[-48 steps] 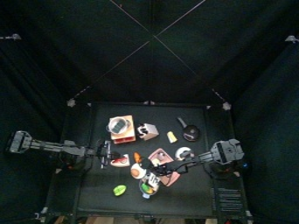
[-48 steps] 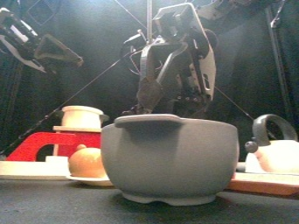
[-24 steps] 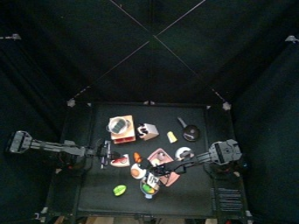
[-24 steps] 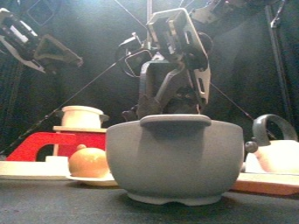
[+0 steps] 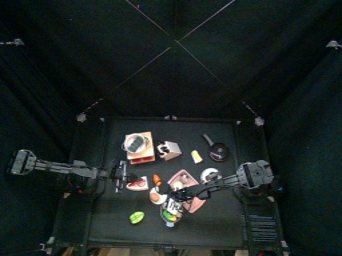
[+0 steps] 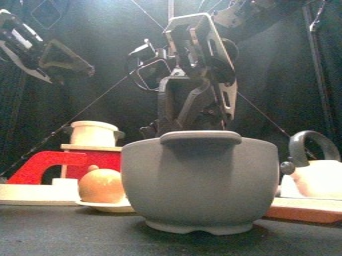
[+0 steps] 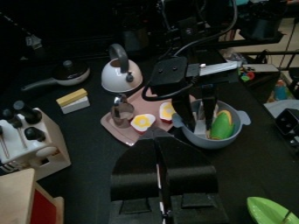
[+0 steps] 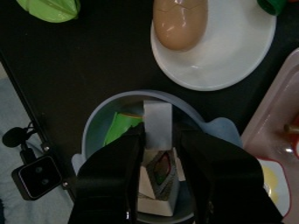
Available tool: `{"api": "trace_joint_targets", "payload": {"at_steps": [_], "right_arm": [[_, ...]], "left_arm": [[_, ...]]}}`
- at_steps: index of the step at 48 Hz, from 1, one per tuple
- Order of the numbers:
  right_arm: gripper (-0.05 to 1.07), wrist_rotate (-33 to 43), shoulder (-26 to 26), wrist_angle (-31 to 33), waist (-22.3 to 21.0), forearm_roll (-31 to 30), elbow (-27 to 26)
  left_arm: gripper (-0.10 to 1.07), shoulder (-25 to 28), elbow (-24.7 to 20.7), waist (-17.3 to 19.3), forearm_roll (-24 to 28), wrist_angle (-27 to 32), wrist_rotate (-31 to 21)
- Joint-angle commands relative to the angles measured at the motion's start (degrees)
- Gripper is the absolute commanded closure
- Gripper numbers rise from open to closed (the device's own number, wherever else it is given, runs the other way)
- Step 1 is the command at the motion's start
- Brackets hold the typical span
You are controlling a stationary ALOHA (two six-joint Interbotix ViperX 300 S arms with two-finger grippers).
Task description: Grab white sushi piece from bowl
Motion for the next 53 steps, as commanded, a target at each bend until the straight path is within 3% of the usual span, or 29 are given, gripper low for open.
{"api": "trace_joint_targets", "payload": {"at_steps": [1, 23, 53], "right_arm": [[0.41, -0.1, -1.7, -0.1, 0.0, -0.4, -1.4], [0.44, -0.1, -8.1, -0.4, 0.3, -2.5, 0.6], [0.44, 0.0, -9.8, -1.1, 0.4, -2.2, 2.0]], "left_arm": [[1.0, 0.1, -0.8, 0.1, -0.1, -0.5, 0.1], [1.0, 0.0, -0.8, 0.1, -0.1, -0.5, 0.1], [1.0, -2.1, 0.1, 0.2, -0.1, -0.5, 0.1]]}}
